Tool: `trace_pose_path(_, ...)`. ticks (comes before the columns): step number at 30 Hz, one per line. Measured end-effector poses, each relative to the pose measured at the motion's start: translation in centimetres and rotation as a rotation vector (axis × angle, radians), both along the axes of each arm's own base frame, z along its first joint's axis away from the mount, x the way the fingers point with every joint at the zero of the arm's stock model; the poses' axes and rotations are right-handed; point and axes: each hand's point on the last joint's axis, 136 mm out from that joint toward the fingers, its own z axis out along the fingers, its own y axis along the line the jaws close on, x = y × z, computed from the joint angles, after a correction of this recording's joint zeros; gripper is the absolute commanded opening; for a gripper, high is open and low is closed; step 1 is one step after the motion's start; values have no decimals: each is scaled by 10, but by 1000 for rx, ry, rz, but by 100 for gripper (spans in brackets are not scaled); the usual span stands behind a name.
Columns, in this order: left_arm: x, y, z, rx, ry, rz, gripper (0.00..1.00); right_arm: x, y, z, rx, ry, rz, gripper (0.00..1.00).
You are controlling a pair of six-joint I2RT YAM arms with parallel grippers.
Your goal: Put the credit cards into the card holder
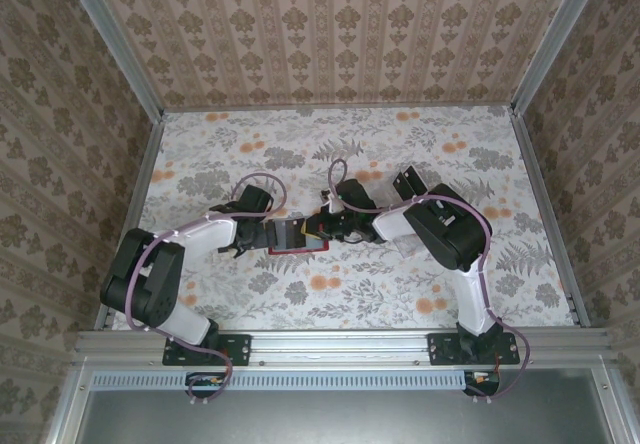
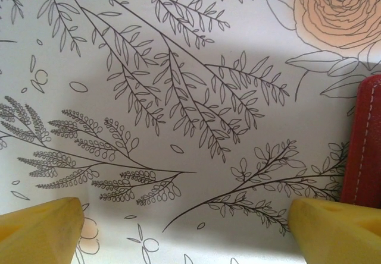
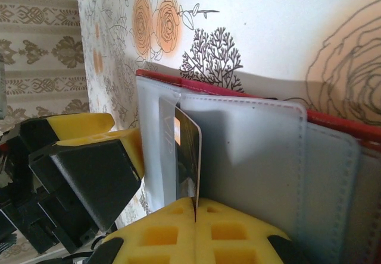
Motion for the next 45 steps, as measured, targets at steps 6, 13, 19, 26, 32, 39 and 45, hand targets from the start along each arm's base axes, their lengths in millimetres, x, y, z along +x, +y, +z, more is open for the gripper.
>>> trace_pose_path(6, 0, -2, -1, -4, -1, -4, 100, 0, 3, 3, -31, -11, 23, 30)
trace_pose_path(13, 1, -5, -3, -16, -9, -10, 100, -9, -5, 19, -151, -36, 61, 50)
trace_pose_path(19, 2, -6, -4, -24, -17, -11, 100, -11, -21, 30, -277, -58, 72, 42)
trace_pose_path(26, 2, -6, -4, -27, -23, -11, 100, -3, -21, 41, -445, -136, 97, 12)
trace_pose_path(32, 2, -6, -4, -29, -27, -11, 100, -4, -21, 22, -547, -131, 122, 9)
trace_pose_path(39, 2, -6, -4, -30, -30, -12, 100, -10, -23, -3, -617, -91, 155, 9)
trace_pose_path(45, 2, -6, -5, -34, -36, -12, 100, -9, -10, -1, -612, -106, 171, 9)
